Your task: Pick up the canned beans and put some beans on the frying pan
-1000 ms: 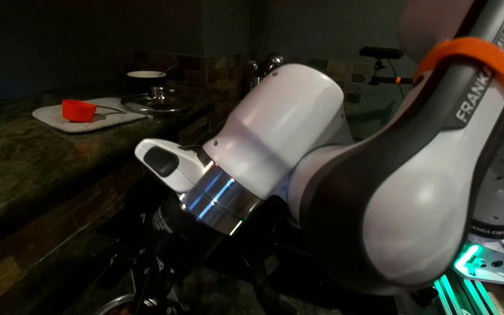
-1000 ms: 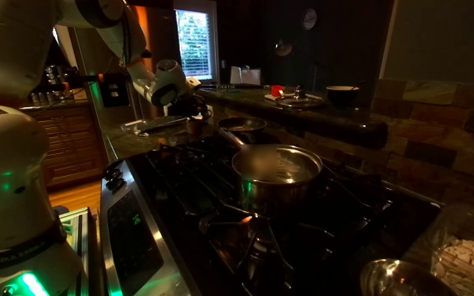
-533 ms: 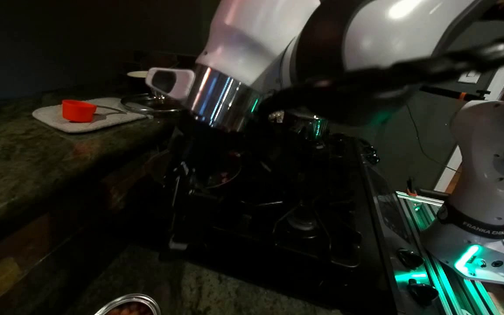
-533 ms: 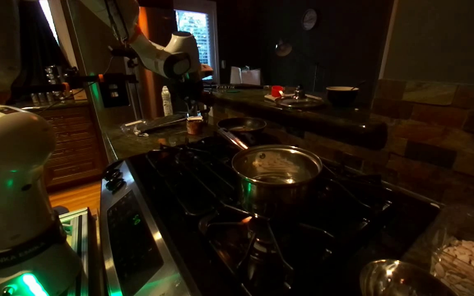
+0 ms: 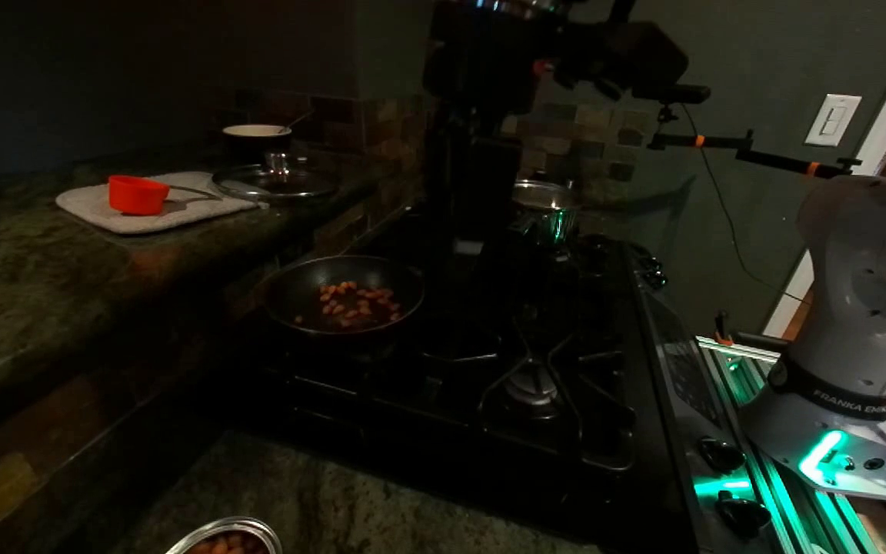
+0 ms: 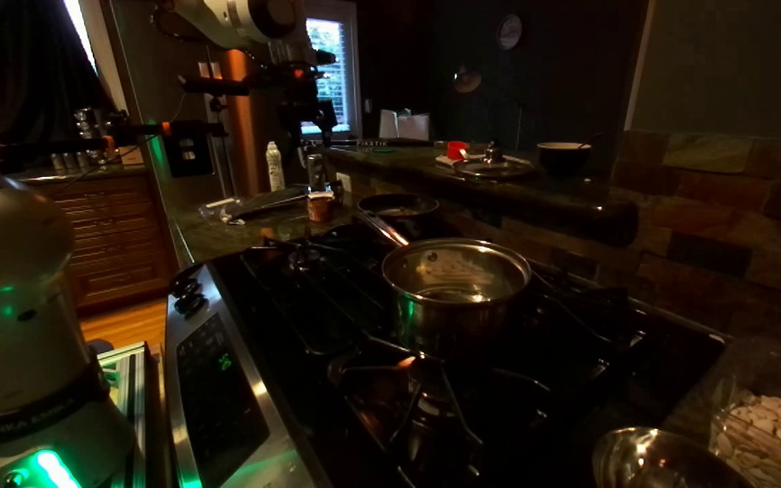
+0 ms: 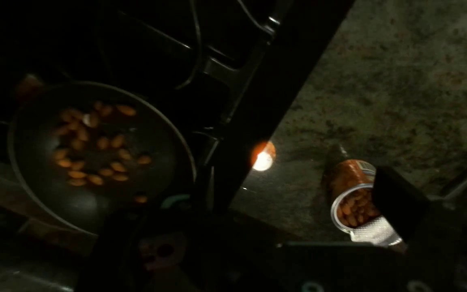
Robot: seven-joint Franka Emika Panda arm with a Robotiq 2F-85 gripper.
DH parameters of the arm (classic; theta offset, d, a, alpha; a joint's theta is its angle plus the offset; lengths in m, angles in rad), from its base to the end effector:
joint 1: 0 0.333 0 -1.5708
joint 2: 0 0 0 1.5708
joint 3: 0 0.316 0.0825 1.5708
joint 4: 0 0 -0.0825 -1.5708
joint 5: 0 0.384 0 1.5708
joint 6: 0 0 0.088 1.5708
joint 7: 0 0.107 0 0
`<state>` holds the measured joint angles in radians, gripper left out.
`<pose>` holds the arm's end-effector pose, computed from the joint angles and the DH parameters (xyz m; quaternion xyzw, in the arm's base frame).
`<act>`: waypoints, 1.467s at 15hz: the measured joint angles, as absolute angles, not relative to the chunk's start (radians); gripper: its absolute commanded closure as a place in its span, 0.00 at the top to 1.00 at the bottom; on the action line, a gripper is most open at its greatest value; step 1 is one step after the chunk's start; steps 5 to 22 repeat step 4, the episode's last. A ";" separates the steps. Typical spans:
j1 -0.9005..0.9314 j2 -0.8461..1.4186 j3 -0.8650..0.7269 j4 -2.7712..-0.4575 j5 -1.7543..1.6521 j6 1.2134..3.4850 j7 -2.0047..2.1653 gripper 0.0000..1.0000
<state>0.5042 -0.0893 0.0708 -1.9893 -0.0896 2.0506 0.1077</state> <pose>0.4613 0.2944 0.5166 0.9649 0.2479 0.0855 0.0167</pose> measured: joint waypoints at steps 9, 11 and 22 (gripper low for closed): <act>0.410 -0.180 0.165 -1.998 -0.106 1.993 0.165 1.00; 0.410 -0.180 0.165 -1.998 -0.106 1.993 0.165 1.00; 0.410 -0.180 0.165 -1.998 -0.106 1.993 0.165 1.00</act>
